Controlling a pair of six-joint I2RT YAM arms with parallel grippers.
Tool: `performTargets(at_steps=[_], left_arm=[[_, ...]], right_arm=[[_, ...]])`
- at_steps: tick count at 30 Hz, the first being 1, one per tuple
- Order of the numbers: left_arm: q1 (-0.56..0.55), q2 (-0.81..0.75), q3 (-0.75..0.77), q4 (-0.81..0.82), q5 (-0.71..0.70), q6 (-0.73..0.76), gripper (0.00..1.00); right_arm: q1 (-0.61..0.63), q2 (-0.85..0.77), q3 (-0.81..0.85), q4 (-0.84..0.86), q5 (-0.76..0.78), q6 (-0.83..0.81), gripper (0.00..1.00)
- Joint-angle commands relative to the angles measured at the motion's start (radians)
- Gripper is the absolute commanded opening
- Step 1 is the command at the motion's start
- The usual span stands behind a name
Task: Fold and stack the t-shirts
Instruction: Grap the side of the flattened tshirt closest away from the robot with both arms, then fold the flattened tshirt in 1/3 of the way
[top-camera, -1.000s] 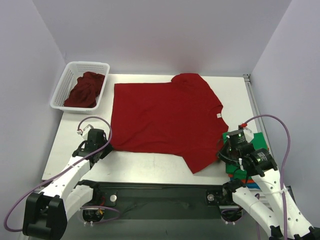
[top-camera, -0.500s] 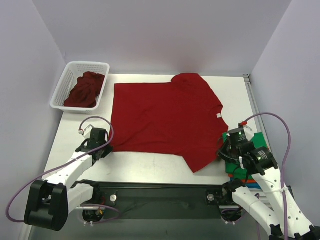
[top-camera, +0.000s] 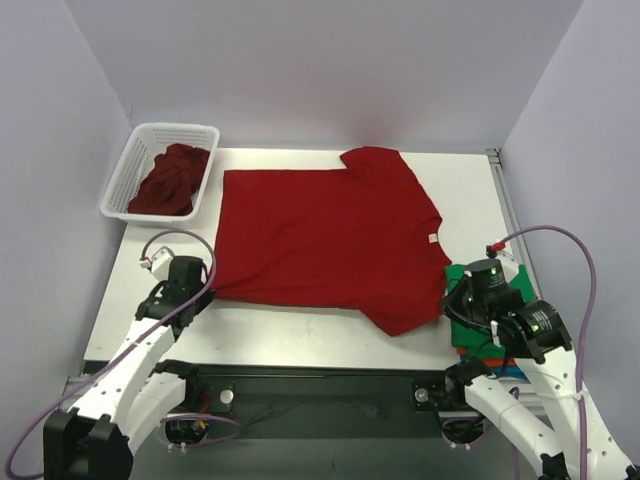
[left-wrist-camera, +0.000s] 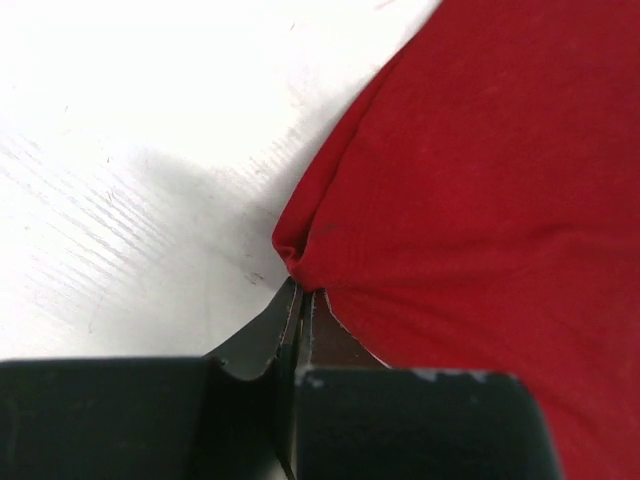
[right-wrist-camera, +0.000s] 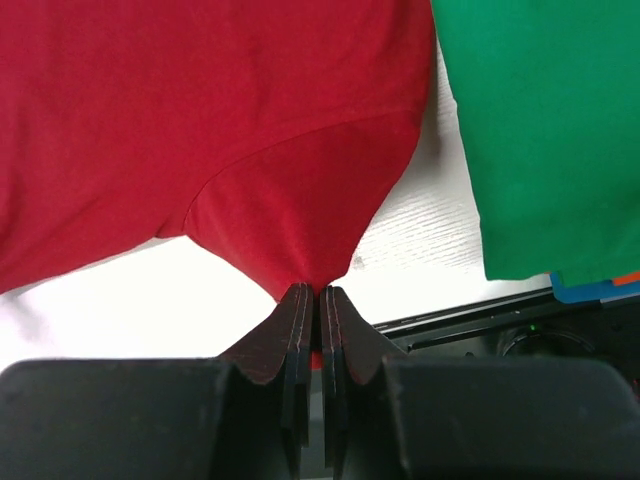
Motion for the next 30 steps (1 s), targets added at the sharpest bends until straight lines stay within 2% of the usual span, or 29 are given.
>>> performTargets(at_steps=[1, 3, 6, 11, 16, 21, 25, 30], left_arm=[[0.003, -0.095, 0.063, -0.101, -0.051, 0.006, 0.0], [0.001, -0.103, 0.069, -0.066, -0.027, 0.028, 0.0], [0.001, -0.019, 0.11, -0.015, -0.004, 0.045, 0.0], [-0.002, 0.258, 0.288, 0.046, 0.016, 0.06, 0.0], [0.001, 0.493, 0.463, 0.074, 0.018, 0.065, 0.0], [0.017, 0.692, 0.63, 0.045, 0.019, 0.057, 0.0], [0.043, 0.763, 0.683, 0.043, 0.042, 0.051, 0.0], [0.087, 0.812, 0.719, 0.039, 0.081, 0.052, 0.0]], right_arm=[[0.008, -0.028, 0.056, -0.091, 0.029, -0.028, 0.0], [0.009, -0.001, 0.066, -0.085, 0.029, -0.045, 0.0], [0.009, 0.085, 0.104, -0.04, 0.035, -0.082, 0.0], [-0.023, 0.386, 0.239, 0.064, 0.065, -0.195, 0.0], [-0.126, 0.666, 0.383, 0.194, -0.055, -0.287, 0.0], [-0.153, 0.878, 0.541, 0.216, -0.067, -0.327, 0.0], [-0.172, 1.012, 0.647, 0.216, -0.061, -0.341, 0.0], [-0.196, 1.099, 0.76, 0.211, -0.079, -0.363, 0.0]])
